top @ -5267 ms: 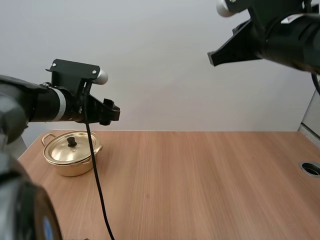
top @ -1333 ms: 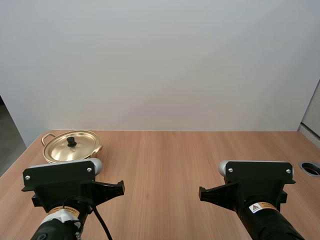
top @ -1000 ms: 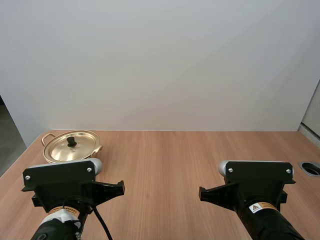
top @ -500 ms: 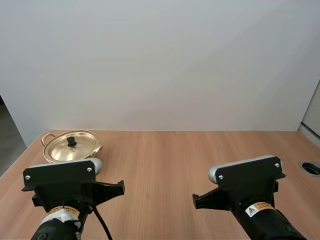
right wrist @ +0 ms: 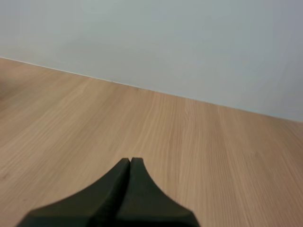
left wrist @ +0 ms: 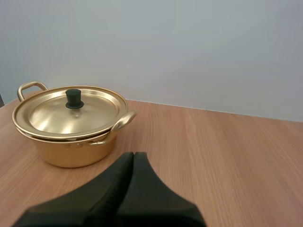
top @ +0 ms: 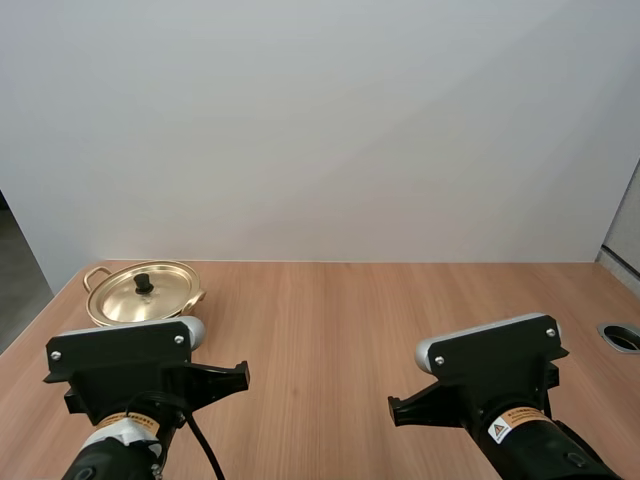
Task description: Open the pot, put the car inside, and close it
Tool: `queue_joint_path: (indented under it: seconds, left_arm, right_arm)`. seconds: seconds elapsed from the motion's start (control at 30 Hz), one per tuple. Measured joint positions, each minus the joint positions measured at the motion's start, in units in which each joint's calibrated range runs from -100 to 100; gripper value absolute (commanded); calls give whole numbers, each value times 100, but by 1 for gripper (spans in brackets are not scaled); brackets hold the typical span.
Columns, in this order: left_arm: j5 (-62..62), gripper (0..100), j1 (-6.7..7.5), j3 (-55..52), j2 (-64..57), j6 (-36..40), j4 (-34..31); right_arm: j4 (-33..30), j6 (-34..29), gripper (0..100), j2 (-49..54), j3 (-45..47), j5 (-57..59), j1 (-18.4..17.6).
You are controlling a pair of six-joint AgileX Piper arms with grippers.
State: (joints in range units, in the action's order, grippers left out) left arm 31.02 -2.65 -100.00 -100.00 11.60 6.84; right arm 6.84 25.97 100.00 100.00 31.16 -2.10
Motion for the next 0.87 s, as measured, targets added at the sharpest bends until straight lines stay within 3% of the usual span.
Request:
queue_joint_path:
  seconds: [0.13,0.3,0.87]
  left_arm:
    - [0,0,0,0,0,0,0]
    - [0,0,0,0,0,0,0]
    - [0,0,0,0,0,0,0]
  right_arm:
    - [-478,-559,0,0,0,0,0]
    - [-542,-1211,0,0,0,0,0]
    - [-492,-1717,0,0,0,0,0]
